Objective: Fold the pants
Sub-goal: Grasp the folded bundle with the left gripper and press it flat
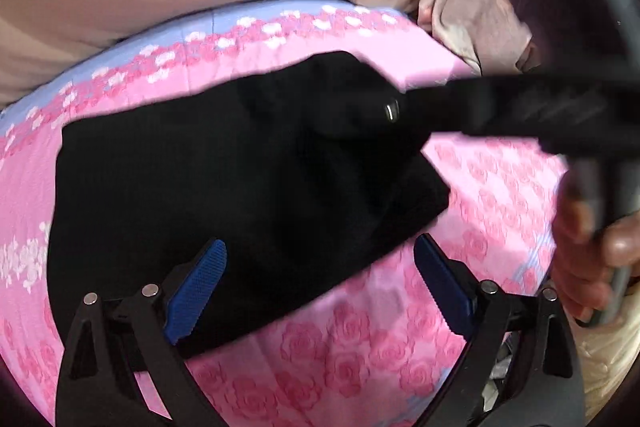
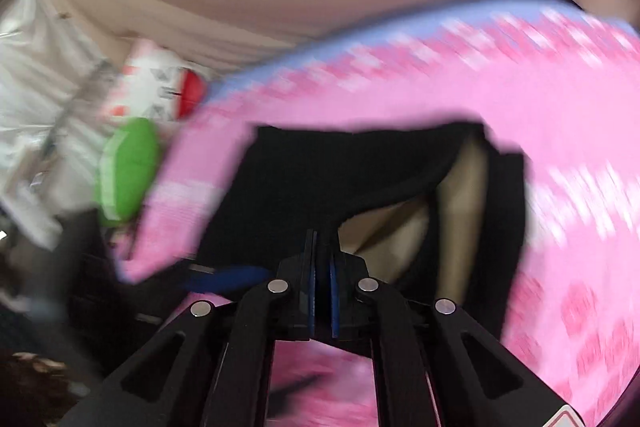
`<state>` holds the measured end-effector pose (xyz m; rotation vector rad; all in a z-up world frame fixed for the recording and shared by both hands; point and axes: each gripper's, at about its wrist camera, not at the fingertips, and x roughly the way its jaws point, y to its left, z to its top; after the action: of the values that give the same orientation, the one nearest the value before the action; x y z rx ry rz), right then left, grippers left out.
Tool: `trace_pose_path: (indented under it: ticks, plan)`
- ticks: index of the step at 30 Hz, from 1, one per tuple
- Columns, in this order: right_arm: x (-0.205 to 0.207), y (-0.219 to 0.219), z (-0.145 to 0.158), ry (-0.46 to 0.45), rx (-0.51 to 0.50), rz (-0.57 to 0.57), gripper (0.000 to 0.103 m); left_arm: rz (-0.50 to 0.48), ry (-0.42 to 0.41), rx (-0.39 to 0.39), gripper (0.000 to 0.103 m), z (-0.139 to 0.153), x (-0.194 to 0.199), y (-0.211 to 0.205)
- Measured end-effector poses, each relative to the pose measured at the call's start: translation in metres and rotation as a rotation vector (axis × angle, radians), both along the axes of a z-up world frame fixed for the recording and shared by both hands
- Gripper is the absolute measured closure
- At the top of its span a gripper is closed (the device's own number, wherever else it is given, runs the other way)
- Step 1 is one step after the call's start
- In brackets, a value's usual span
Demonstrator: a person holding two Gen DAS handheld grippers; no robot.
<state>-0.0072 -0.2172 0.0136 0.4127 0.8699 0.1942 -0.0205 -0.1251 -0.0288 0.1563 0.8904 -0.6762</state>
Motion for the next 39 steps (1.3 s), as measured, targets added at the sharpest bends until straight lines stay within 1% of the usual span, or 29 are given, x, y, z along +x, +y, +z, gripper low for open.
trace_pose_path:
  ticks: [2,3,4,5,6,7,8,9,11,12,15,17,18,19,20,21,22,24,26,27,28,29,30,32,33,35,36,37,39]
  plan:
    - [0.01,0.007,0.015,-0.031,0.046,0.068,0.095,-0.011,-0.03,-0.046,0.03,0.01,0.009,-0.002]
    - [0.017,0.009,0.019,-0.035,0.062,0.102,0.092,0.005,-0.025,-0.063,0.049,0.013,0.02,-0.002]
    - [0.024,0.01,0.023,-0.034,0.041,0.103,0.091,0.032,0.0,-0.074,0.072,0.013,0.032,0.0]
    - [0.026,0.009,0.025,-0.037,0.011,0.079,0.089,0.056,0.023,-0.088,0.083,0.011,0.043,0.005]
    - [0.025,0.003,0.026,-0.037,-0.003,0.048,0.085,0.081,0.055,-0.116,0.091,0.009,0.056,0.012]
    - [0.02,-0.007,0.026,-0.04,0.001,0.014,0.082,0.101,0.087,-0.149,0.093,0.007,0.066,0.021]
    - [0.01,-0.017,0.024,-0.051,-0.012,-0.024,0.069,0.111,0.108,-0.172,0.093,0.006,0.072,0.028]
    - [0.001,-0.024,0.02,-0.049,-0.06,-0.071,0.061,0.121,0.11,-0.19,0.094,0.008,0.076,0.036]
    - [-0.005,-0.034,0.006,0.011,-0.149,-0.125,0.062,0.121,0.094,-0.206,0.094,0.014,0.076,0.043]
    - [-0.004,-0.038,-0.004,0.049,-0.169,-0.134,0.062,0.118,0.086,-0.215,0.094,0.018,0.075,0.045]
    - [0.015,-0.035,-0.035,0.136,-0.211,-0.104,0.062,0.111,0.069,-0.25,0.094,0.03,0.074,0.049]
    - [0.027,-0.032,-0.048,0.16,-0.226,-0.082,0.059,0.111,0.055,-0.258,0.094,0.037,0.071,0.051]
    - [0.032,-0.029,-0.052,0.162,-0.245,-0.079,0.06,0.112,0.05,-0.26,0.093,0.04,0.07,0.052]
    - [0.038,-0.025,-0.055,0.157,-0.266,-0.07,0.068,0.111,0.045,-0.261,0.093,0.044,0.069,0.052]
    - [0.04,-0.022,-0.053,0.146,-0.268,-0.056,0.079,0.106,0.042,-0.269,0.093,0.049,0.067,0.052]
    - [0.04,-0.019,-0.047,0.132,-0.252,-0.039,0.08,0.099,0.041,-0.276,0.093,0.053,0.066,0.051]
    - [0.035,-0.015,-0.034,0.082,-0.268,-0.035,0.08,0.087,0.032,-0.279,0.093,0.058,0.065,0.049]
    - [0.019,-0.017,-0.013,0.02,-0.317,-0.059,0.08,0.058,0.007,-0.278,0.092,0.066,0.055,0.043]
    - [-0.002,-0.033,0.002,-0.012,-0.305,-0.101,0.08,0.002,0.015,-0.272,0.088,0.061,0.043,0.029]
    - [-0.01,-0.043,-0.002,0.0,-0.302,-0.133,0.079,-0.018,0.03,-0.257,0.086,0.053,0.04,0.02]
    - [-0.01,-0.051,-0.011,0.024,-0.287,-0.159,0.079,-0.036,0.052,-0.226,0.074,0.041,0.037,0.009]
    - [-0.012,-0.06,-0.025,0.061,-0.271,-0.18,0.075,-0.041,0.089,-0.162,0.064,0.018,0.035,-0.006]
    - [-0.012,-0.071,-0.046,0.12,-0.235,-0.187,0.072,-0.03,0.114,-0.121,0.049,0.003,0.035,-0.013]
    - [-0.021,-0.081,-0.052,0.106,-0.153,-0.215,0.071,0.001,0.157,-0.067,0.05,-0.021,0.033,-0.013]
    - [-0.028,-0.082,-0.045,0.095,-0.14,-0.225,0.067,0.013,0.159,-0.084,0.049,-0.021,0.032,-0.005]
    - [-0.041,-0.075,-0.018,0.034,-0.195,-0.26,0.059,0.044,0.143,-0.119,0.036,-0.007,0.029,0.021]
    - [-0.045,-0.074,-0.006,0.004,-0.196,-0.263,0.056,0.066,0.117,-0.134,0.026,0.001,0.028,0.034]
    - [-0.046,-0.075,0.001,-0.011,-0.186,-0.263,0.055,0.088,0.089,-0.144,0.021,0.008,0.026,0.046]
    - [-0.048,-0.077,0.015,-0.05,-0.171,-0.267,0.053,0.145,0.037,-0.157,0.019,0.025,0.024,0.074]
